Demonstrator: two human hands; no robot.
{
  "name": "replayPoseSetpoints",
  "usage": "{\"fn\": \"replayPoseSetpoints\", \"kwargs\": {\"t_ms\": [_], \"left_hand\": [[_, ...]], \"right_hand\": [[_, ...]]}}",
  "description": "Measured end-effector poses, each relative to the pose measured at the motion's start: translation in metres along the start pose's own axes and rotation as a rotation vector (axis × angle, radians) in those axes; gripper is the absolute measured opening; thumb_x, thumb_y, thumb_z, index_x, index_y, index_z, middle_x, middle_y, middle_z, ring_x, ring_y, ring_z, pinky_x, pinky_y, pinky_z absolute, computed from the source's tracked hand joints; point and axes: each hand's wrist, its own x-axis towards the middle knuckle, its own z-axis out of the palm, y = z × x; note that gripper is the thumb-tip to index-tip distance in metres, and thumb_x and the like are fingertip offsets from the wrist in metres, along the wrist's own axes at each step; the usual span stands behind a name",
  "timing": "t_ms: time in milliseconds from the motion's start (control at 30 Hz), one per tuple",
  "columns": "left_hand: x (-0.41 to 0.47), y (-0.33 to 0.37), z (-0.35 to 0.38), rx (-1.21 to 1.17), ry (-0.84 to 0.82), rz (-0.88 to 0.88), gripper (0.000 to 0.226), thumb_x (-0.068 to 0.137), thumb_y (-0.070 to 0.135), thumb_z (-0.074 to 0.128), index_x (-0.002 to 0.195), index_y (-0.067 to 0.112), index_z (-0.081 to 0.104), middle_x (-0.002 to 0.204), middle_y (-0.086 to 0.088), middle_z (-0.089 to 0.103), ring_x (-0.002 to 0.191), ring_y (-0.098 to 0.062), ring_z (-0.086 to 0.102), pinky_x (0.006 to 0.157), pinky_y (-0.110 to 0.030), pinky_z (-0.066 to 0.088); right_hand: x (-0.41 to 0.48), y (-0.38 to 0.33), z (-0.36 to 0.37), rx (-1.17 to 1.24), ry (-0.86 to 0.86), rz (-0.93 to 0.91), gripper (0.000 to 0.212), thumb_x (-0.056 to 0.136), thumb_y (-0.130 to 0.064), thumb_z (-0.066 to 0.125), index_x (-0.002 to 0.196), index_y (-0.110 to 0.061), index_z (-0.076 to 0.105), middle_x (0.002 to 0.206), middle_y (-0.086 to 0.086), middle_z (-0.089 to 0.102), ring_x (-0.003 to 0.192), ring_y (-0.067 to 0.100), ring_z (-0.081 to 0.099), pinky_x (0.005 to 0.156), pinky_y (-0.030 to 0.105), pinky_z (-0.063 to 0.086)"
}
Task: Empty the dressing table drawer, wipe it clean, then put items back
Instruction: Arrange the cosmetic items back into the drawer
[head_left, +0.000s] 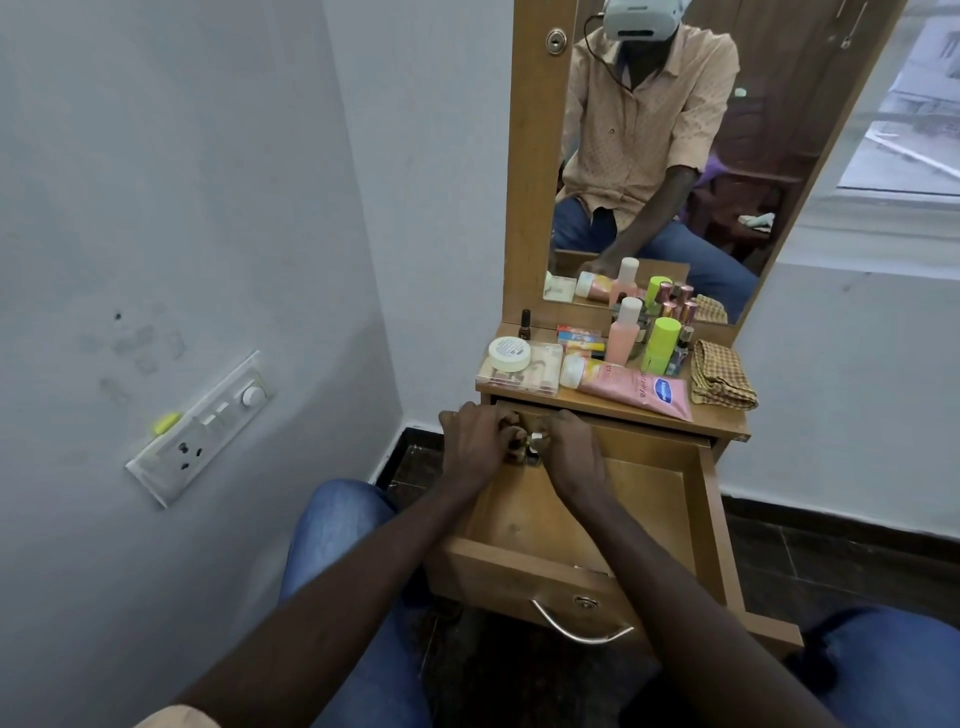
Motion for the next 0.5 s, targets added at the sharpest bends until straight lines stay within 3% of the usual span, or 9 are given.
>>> {"fn": "replayPoseSetpoints", "kwargs": {"t_ms": [333, 500], "left_hand": [[-0.003, 0.004, -0.010, -0.033, 0.091, 0.067, 0.016, 0.099, 0.040, 0.062, 0.106, 0.037, 0.076, 0.102, 0.012, 0.075, 0.101, -0.013, 0.060, 0.090, -0.038, 0.034], [-0.004, 0.008, -0.028, -0.121, 0.194, 0.149, 0.023, 0.104, 0.036, 0.053, 0.104, 0.033, 0.076, 0.107, 0.013, 0.073, 0.104, -0.009, 0.059, 0.085, -0.027, 0.018]], "right_hand": [[0.000, -0.004, -0.006, -0.002, 0.030, -0.013, 0.021, 0.088, -0.005, 0.074, 0.107, -0.013, 0.078, 0.104, 0.006, 0.066, 0.082, 0.019, 0.061, 0.059, 0.027, 0.042], [-0.001, -0.005, -0.018, 0.022, 0.052, -0.065, 0.016, 0.090, -0.008, 0.074, 0.106, -0.013, 0.075, 0.102, 0.003, 0.065, 0.083, 0.019, 0.062, 0.063, 0.036, 0.056]]}}
